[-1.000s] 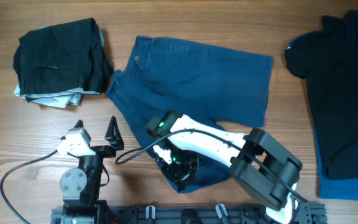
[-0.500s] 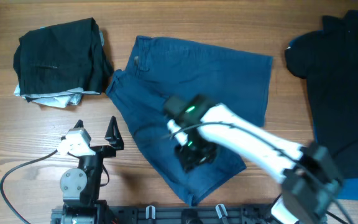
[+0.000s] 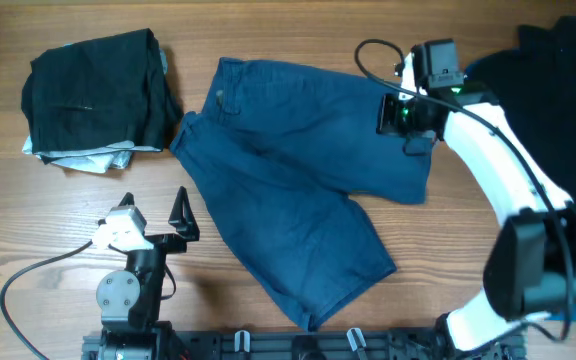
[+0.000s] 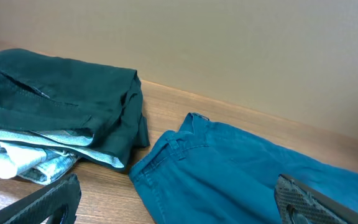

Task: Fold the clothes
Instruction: 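Pull the shorts toward the front with the right gripper to unfold them, then release the shorts and retract the right gripper to the right side, then reach the left gripper to the left waistband corner of the shorts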

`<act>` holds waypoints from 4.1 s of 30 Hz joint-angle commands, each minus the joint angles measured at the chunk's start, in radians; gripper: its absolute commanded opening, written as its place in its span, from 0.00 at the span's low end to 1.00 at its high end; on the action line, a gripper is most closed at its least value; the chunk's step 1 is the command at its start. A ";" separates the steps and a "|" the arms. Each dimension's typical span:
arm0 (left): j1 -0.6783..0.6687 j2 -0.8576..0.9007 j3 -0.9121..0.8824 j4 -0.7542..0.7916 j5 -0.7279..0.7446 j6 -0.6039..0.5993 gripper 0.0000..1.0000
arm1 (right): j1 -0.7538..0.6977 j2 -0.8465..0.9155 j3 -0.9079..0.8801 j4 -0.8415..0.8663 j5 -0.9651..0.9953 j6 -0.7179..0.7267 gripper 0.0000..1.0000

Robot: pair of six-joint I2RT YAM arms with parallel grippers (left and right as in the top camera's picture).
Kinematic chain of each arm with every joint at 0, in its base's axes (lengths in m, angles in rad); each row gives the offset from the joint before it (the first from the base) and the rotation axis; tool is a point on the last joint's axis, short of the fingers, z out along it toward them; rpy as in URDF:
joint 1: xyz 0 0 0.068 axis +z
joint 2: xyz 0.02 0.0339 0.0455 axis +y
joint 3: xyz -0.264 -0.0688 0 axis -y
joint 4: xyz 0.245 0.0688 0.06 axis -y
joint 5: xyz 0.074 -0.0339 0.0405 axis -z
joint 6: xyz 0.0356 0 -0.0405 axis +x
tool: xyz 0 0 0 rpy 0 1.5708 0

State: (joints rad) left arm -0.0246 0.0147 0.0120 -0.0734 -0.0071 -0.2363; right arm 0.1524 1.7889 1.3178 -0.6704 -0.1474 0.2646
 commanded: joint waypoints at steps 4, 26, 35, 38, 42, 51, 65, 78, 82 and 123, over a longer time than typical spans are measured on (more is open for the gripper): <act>-0.004 -0.007 -0.006 0.003 -0.010 0.023 1.00 | 0.006 0.205 0.006 0.181 0.137 0.001 0.04; -0.004 -0.007 -0.006 0.003 -0.010 0.023 1.00 | -0.035 0.635 0.006 0.837 0.286 -0.034 0.04; -0.004 -0.007 -0.006 0.003 -0.010 0.023 1.00 | -0.060 0.588 0.212 0.928 0.282 -0.135 0.04; -0.004 -0.007 -0.006 0.003 -0.010 0.023 1.00 | -0.060 0.453 0.246 0.850 0.282 -0.134 0.06; -0.004 -0.007 -0.006 0.003 -0.010 0.023 1.00 | -0.065 0.221 0.246 0.659 0.283 -0.134 0.18; -0.004 -0.007 -0.006 0.003 -0.010 0.023 1.00 | -0.185 -0.097 0.246 -0.006 0.283 -0.134 0.94; -0.004 -0.002 0.081 -0.014 0.074 0.021 1.00 | -0.201 -0.093 0.245 -0.116 0.282 -0.134 0.99; -0.004 0.695 0.676 -0.518 0.306 0.143 1.00 | -0.201 -0.093 0.245 -0.116 0.282 -0.134 1.00; -0.005 0.936 0.676 -0.362 0.334 0.143 1.00 | -0.201 -0.093 0.245 -0.116 0.282 -0.134 1.00; -0.006 1.669 0.676 0.272 0.117 0.155 0.51 | -0.201 -0.093 0.245 -0.116 0.282 -0.134 0.99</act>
State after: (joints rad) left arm -0.0254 1.6718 0.6827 0.1822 0.1162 -0.0902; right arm -0.0513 1.6848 1.5631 -0.7868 0.1284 0.1299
